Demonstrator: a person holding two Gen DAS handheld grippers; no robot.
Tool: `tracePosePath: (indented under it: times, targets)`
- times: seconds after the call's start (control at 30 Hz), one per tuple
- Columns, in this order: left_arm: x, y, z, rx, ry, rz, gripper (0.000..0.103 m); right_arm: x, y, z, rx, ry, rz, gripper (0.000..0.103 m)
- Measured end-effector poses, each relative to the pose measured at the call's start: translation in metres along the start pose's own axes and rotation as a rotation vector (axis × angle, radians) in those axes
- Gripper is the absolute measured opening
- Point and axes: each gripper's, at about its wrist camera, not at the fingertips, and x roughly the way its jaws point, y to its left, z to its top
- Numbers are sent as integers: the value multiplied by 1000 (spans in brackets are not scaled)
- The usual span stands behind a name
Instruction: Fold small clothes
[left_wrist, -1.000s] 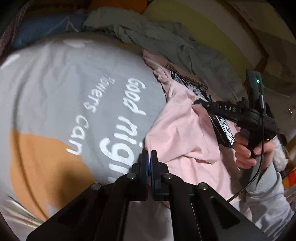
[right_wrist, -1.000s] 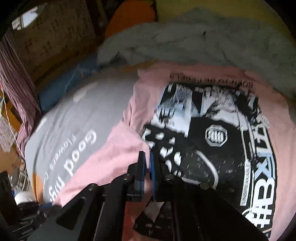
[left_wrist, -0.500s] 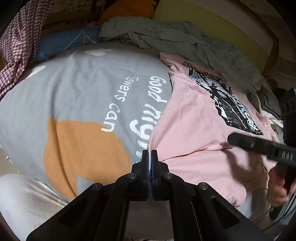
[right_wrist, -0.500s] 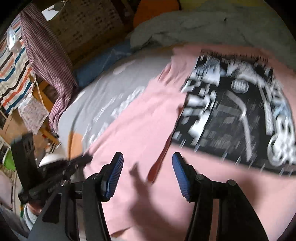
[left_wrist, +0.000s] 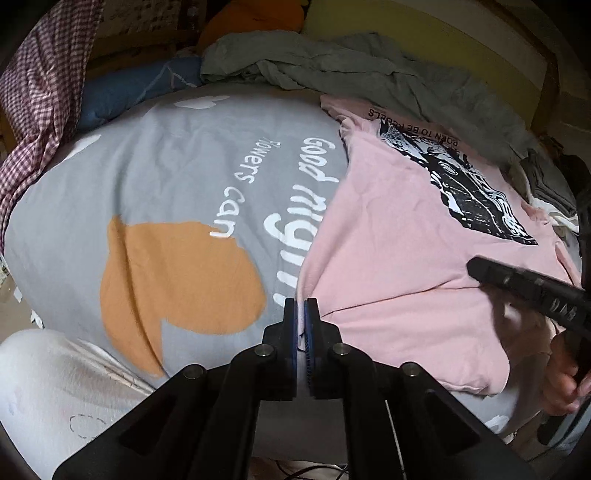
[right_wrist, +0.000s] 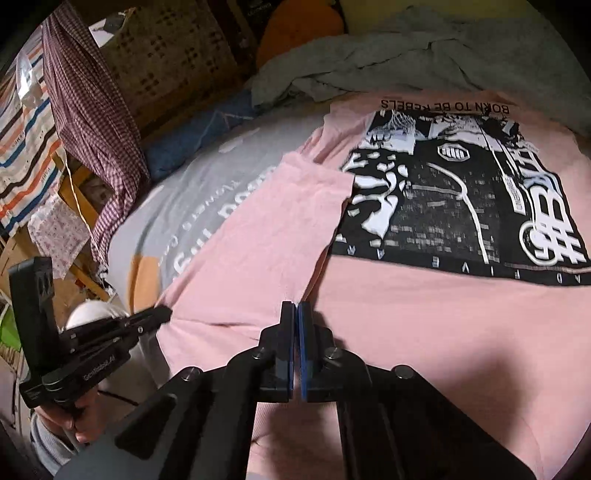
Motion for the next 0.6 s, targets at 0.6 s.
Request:
tracePosePath:
  times: [0.6]
  targets:
    - [136,1,205,-77,261,-329,46,-17,61,-21,-197,-91,-24,27]
